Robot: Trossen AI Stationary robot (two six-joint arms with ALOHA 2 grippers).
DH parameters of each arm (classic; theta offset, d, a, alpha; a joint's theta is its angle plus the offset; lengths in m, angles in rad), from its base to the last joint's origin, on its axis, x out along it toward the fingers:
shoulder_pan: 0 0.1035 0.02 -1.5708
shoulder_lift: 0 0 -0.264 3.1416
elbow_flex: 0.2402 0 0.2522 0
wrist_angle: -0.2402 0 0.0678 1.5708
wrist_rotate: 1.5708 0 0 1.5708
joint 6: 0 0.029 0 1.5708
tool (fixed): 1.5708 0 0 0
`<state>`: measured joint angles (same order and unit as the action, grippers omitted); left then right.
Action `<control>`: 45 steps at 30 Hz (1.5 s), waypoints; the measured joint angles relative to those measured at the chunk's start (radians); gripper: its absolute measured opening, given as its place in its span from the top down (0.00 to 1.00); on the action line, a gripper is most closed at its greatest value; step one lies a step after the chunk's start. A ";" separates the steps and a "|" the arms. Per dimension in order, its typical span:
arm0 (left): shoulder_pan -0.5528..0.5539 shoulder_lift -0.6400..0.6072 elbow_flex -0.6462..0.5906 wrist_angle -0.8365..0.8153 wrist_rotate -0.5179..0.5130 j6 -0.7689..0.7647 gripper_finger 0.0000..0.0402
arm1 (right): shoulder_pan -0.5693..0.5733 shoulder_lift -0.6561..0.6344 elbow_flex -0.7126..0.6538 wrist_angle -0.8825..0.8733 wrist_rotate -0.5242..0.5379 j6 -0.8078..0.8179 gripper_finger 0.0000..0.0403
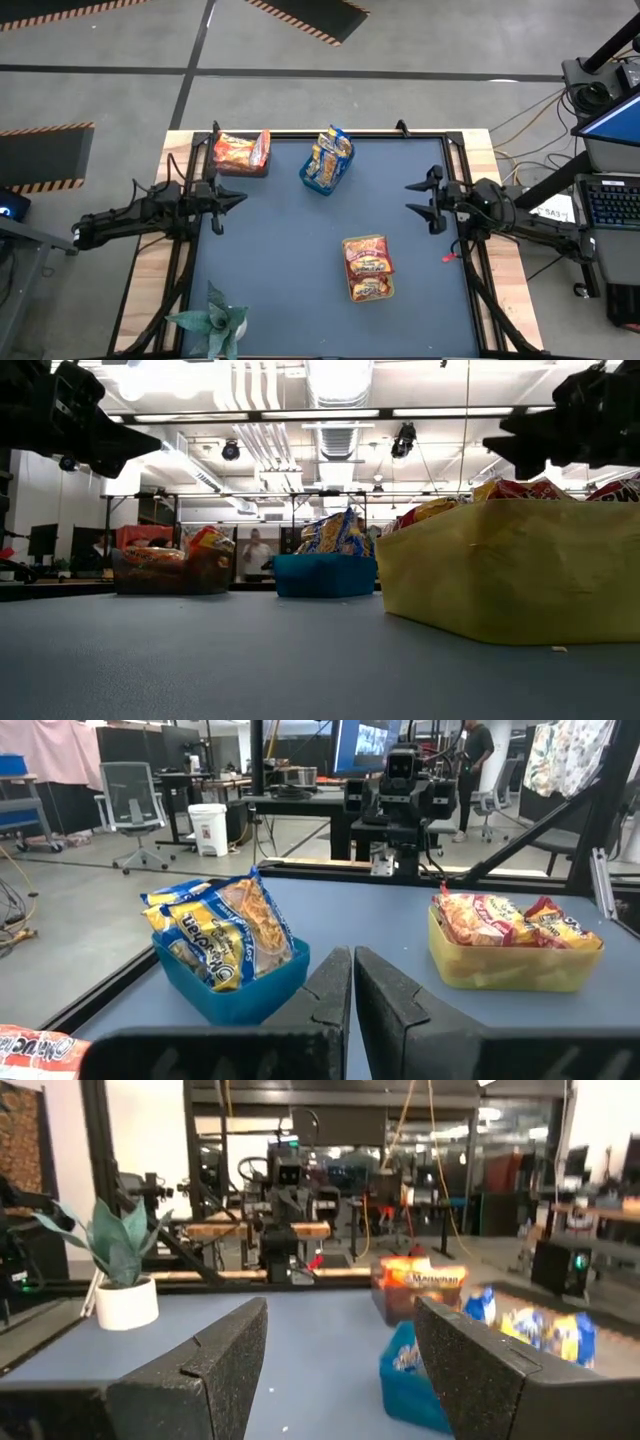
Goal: Sort Maruchan noodles
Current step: Return to Home Position
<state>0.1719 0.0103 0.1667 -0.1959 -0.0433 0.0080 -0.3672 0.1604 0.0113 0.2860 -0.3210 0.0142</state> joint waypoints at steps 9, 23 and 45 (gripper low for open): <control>0.000 0.001 0.000 0.001 0.000 -0.005 1.00 | 0.000 0.000 0.000 -0.114 0.008 0.013 0.40; 0.000 0.004 0.000 0.000 0.000 -0.006 1.00 | 0.000 0.000 -0.001 -0.118 0.008 0.012 0.40; 0.000 0.011 0.000 0.001 0.000 -0.006 1.00 | 0.000 0.000 -0.001 -0.118 0.008 0.012 0.40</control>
